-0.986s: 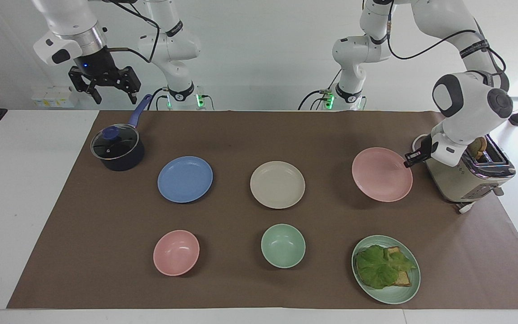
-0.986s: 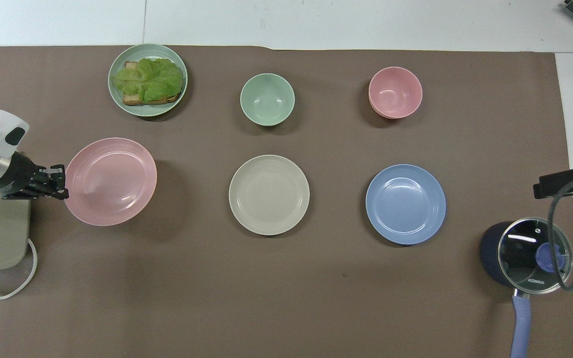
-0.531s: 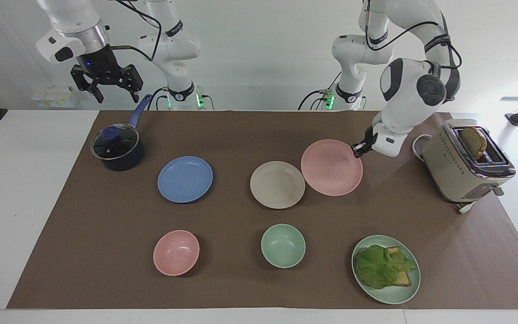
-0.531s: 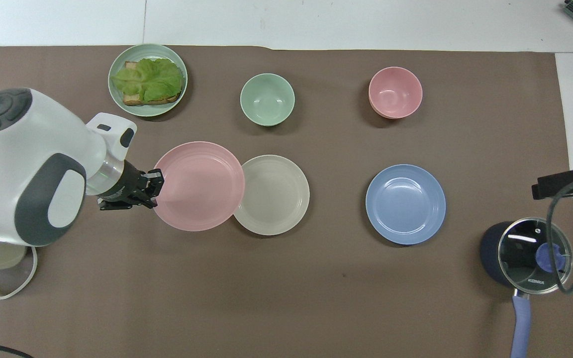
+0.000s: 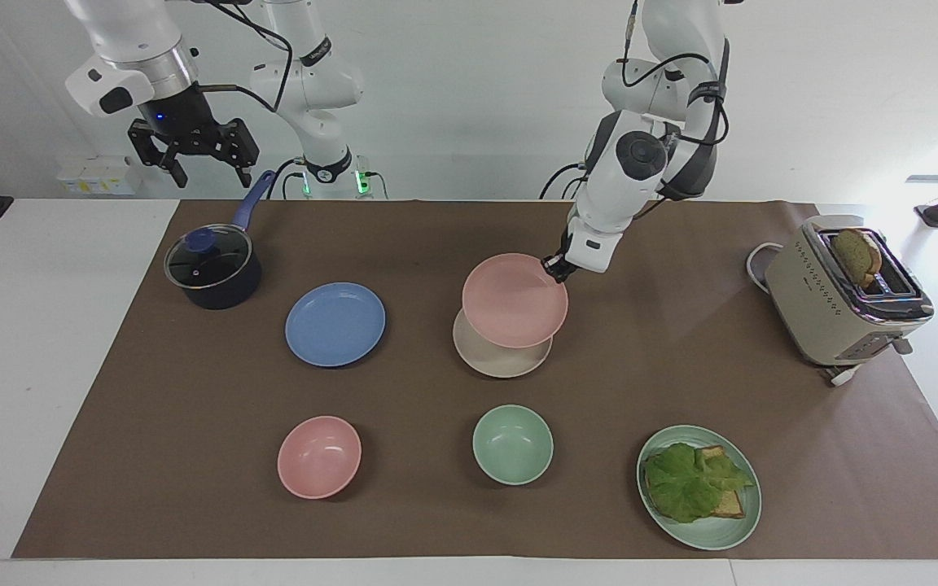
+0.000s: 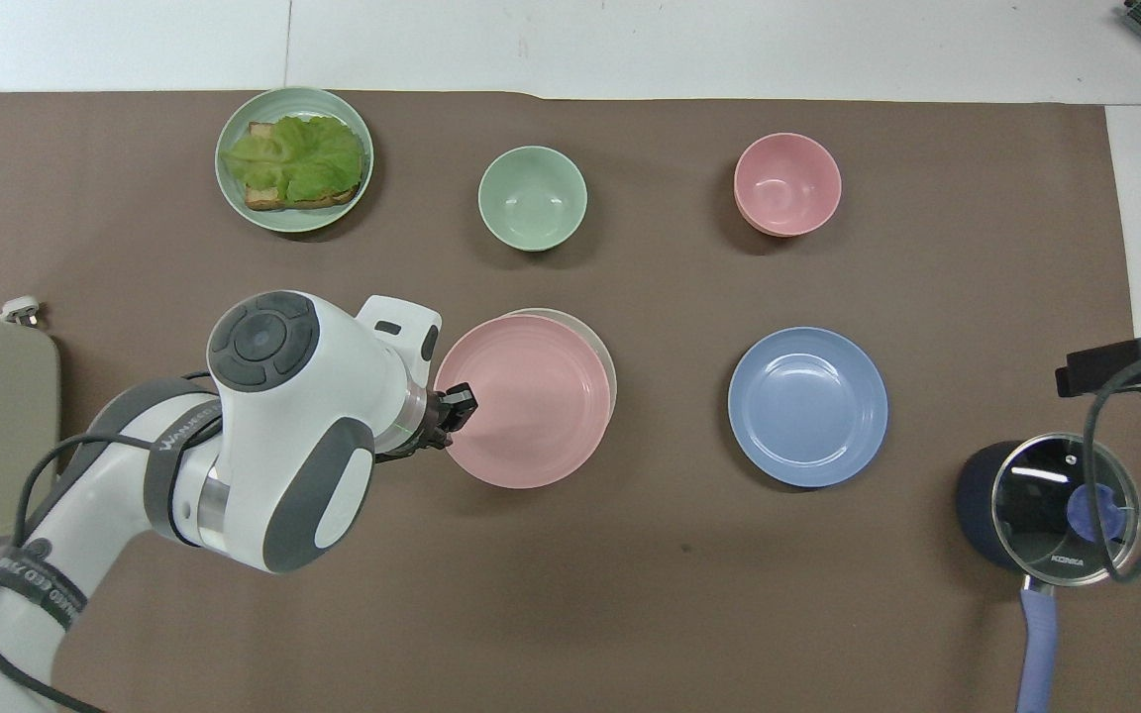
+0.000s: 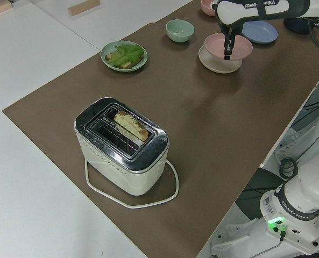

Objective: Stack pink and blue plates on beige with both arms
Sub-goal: 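Grasp the pink plate rim and carry it onto the beige plate, then lower the pink plate onto the beige plate and open the left gripper, then withdraw the left gripper while the right gripper reaches the blue plate, then grasp the blue plate rim with the right gripper and lift it, then carry the blue plate onto the pink plate and release it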

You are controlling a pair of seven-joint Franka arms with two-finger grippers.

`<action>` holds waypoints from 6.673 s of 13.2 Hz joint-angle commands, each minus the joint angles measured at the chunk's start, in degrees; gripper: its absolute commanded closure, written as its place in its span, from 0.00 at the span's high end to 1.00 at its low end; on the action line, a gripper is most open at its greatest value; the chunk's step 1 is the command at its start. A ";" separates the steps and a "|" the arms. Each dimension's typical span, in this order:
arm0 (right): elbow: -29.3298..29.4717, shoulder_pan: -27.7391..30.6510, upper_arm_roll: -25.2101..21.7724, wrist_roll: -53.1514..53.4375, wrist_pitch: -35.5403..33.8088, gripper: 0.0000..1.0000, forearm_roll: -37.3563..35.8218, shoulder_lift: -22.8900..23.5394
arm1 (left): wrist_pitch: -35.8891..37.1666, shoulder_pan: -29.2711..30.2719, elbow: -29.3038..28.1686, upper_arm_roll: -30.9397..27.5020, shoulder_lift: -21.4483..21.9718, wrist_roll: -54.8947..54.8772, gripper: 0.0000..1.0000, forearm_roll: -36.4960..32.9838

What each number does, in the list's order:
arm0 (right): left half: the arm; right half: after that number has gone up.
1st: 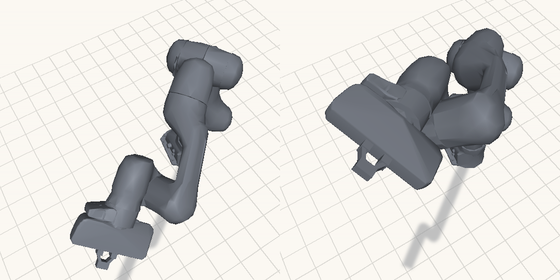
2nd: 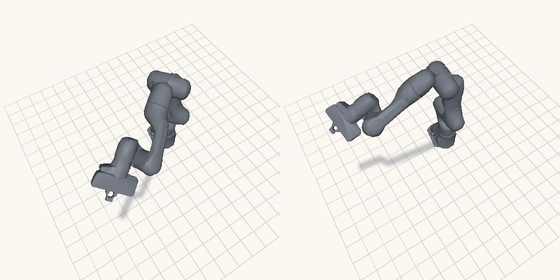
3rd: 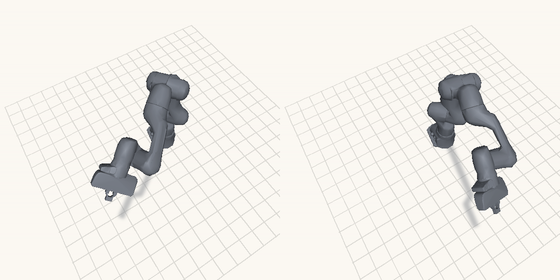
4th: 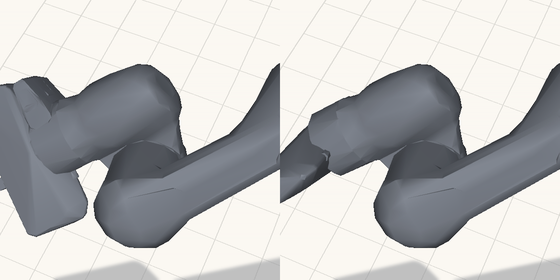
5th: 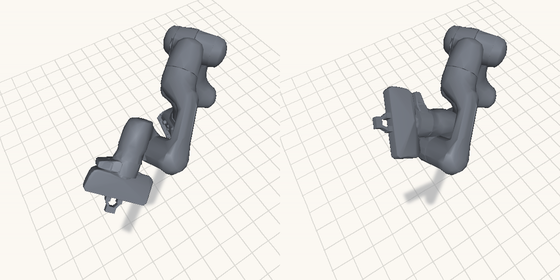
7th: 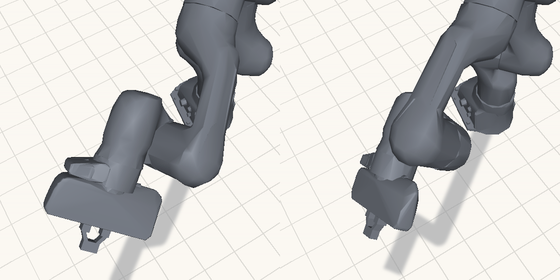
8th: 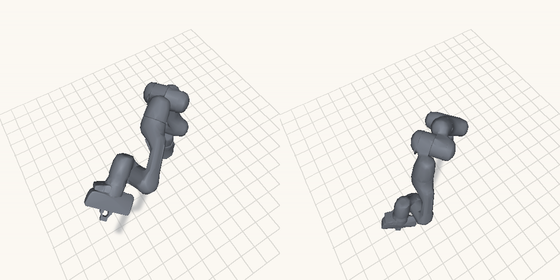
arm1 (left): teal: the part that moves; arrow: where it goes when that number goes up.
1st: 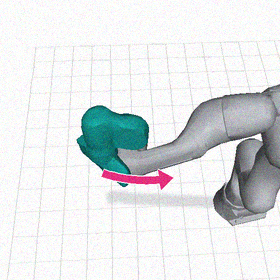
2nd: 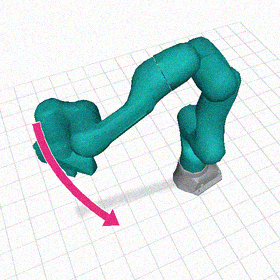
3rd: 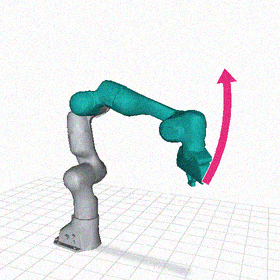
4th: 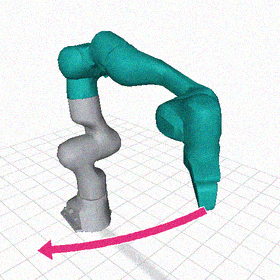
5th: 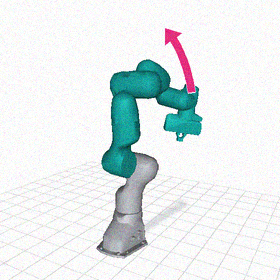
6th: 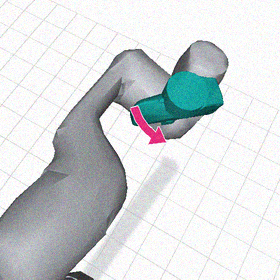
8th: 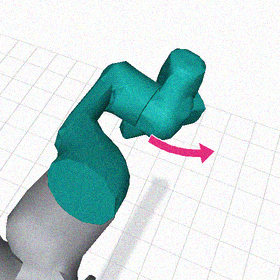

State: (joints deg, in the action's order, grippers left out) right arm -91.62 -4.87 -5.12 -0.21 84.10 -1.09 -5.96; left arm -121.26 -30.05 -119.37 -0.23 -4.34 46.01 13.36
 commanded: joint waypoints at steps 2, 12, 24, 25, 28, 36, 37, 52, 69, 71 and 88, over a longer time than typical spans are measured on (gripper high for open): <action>-2.07 0.65 0.20 -0.58 1.16 1.00 0.30 -1.43 | -6.35 -1.33 -2.97 -1.17 -0.75 -0.04 0.00 2.45; -2.16 0.65 0.20 -0.67 1.24 1.00 0.30 -1.43 | -6.18 -0.28 -1.65 -1.52 -1.37 -1.53 1.00 2.28; -28.58 0.04 0.29 -7.35 26.97 1.00 1.09 1.38 | 27.03 21.00 26.38 -2.05 0.39 -34.84 1.00 -13.61; -31.05 0.04 0.29 -7.35 30.48 1.00 1.09 1.99 | 27.39 20.91 27.26 -2.05 0.73 -35.19 1.00 -15.46; -35.72 0.04 0.29 -7.26 36.03 1.00 1.09 4.18 | 33.79 22.04 32.44 -2.23 0.30 -41.15 1.00 -15.83; -41.62 0.13 0.29 -8.14 44.57 1.00 3.72 9.47 | 35.03 26.18 31.93 -1.97 3.72 -45.93 1.00 -15.12; -41.62 0.13 0.29 -9.45 44.66 0.92 3.73 10.43 | 34.86 26.44 31.84 -1.88 3.99 -45.83 1.00 -14.95; -29.59 0.92 -0.15 -12.36 32.81 0.00 2.76 11.49 | 34.69 26.71 31.92 -2.05 3.99 -46.01 1.00 -14.95; -11.91 -9.60 2.22 0.35 22.32 0.00 7.50 11.93 | 34.69 26.71 31.92 -2.05 3.99 -46.01 1.00 -14.95; -11.91 -13.39 2.14 6.68 24.44 0.00 12.04 12.81 | 34.69 26.71 31.92 -2.05 3.99 -46.01 1.00 -14.95; -15.16 -24.39 2.13 22.01 41.94 0.00 22.10 24.32 | 34.69 26.71 31.92 -2.05 3.99 -46.01 1.00 -14.95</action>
State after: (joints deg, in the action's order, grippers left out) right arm -105.65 -29.01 -2.78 21.98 124.93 19.53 18.93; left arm -87.40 -3.82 -87.36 -2.44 -0.94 0.96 -1.40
